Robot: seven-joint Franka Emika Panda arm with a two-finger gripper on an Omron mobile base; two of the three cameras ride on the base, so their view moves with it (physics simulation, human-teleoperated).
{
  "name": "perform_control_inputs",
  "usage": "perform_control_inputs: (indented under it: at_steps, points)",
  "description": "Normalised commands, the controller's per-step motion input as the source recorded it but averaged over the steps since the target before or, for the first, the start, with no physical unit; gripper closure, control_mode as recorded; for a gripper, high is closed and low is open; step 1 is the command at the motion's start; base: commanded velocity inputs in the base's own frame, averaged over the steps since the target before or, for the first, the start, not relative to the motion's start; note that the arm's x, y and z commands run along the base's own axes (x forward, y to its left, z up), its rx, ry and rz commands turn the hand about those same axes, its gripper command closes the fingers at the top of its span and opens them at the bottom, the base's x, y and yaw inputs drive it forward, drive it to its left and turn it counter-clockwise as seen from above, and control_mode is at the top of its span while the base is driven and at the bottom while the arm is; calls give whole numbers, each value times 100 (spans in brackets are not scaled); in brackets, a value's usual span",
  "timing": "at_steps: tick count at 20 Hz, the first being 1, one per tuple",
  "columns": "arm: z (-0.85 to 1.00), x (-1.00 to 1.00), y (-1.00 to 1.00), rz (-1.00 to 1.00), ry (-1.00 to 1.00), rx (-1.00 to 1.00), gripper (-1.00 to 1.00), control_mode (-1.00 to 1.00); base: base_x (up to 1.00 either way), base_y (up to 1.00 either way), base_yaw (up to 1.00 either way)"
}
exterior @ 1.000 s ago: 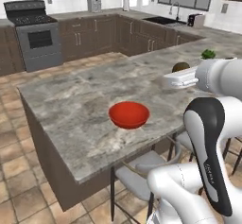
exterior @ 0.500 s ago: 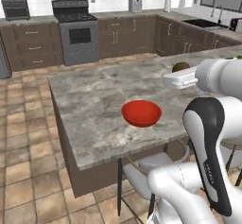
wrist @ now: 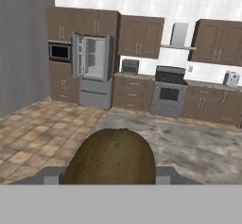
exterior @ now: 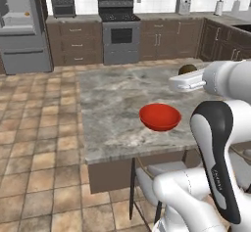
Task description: Retrieve the kiwi and orange from the fridge and place them into the bowl on the dining table.
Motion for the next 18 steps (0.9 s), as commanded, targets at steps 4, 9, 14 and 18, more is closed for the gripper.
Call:
perform_control_inputs:
  at_steps: [4,9,14,18]
  points:
    - [0,0,0,0,0,0,100,100,68,-6,40]
    - [-4,9,0,5,1,0,100,-100,46,-3,29]
    - [-11,7,-21,-2,1,0,100,-100,0,0,0]
    - [-16,15,-41,-20,2,0,100,-100,0,0,0]
